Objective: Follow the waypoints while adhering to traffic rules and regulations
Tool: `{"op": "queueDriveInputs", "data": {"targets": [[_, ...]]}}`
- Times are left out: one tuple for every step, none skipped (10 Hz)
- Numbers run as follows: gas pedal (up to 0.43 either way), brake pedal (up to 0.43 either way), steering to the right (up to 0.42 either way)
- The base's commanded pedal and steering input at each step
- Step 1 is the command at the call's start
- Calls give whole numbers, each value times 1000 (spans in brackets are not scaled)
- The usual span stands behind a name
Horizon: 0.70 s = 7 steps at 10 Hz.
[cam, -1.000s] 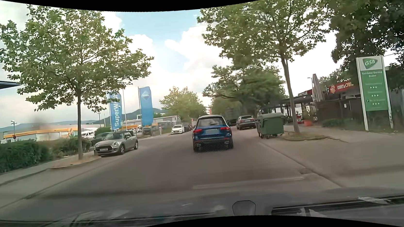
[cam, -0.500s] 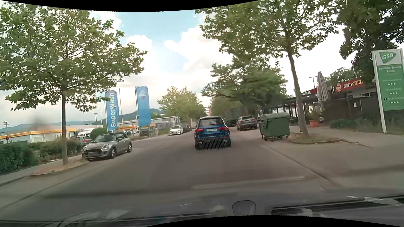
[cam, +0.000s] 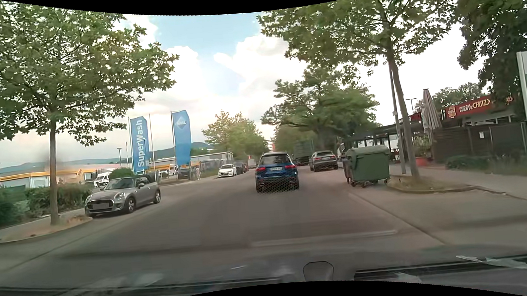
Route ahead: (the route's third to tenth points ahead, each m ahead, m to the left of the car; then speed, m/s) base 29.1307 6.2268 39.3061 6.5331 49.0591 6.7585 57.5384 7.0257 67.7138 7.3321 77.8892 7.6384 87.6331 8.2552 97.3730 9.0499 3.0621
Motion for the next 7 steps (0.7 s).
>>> {"op": "queueDriveInputs", "data": {"targets": [[177,0,5],[189,0,5],[197,0,5],[228,0,5],[240,0,5],[248,0,5],[248,0,4]]}}
